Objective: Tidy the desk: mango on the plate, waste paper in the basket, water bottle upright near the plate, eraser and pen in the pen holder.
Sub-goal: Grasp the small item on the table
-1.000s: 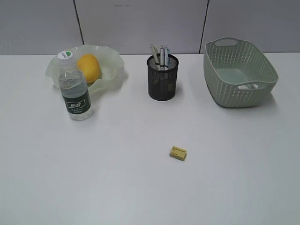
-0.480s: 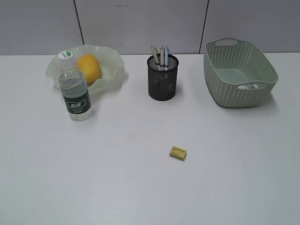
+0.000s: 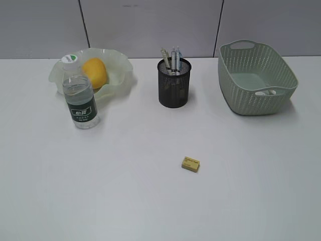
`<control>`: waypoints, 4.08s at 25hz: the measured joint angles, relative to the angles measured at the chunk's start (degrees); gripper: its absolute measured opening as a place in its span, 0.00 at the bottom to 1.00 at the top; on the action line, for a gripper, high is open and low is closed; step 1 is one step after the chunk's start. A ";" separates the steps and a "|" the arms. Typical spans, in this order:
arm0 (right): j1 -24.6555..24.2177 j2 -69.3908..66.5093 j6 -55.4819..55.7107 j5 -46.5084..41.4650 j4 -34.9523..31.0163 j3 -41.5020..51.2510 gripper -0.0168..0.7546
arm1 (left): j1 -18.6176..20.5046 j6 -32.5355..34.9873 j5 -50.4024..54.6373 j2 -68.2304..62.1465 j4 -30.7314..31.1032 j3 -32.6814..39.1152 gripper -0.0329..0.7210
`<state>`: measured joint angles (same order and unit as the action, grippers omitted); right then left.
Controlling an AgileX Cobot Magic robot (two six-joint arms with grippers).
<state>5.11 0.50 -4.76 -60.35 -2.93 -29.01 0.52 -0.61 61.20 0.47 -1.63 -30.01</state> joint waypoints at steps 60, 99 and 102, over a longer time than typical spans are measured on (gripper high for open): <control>-5.62 0.00 0.22 0.25 -0.78 0.00 0.60 | 0.31 -0.45 8.34 -28.39 -5.29 -16.17 0.76; -5.62 0.00 0.22 0.42 -0.83 0.00 0.60 | -49.74 -15.39 3.87 -111.14 1.95 -59.58 0.76; -5.62 0.00 0.22 0.42 -0.83 0.00 0.60 | -50.73 -15.45 3.20 -116.51 1.23 -64.72 0.76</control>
<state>-0.51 0.50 -4.54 -59.93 -3.76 -29.01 -50.21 -16.06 64.39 -116.05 -0.39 -94.73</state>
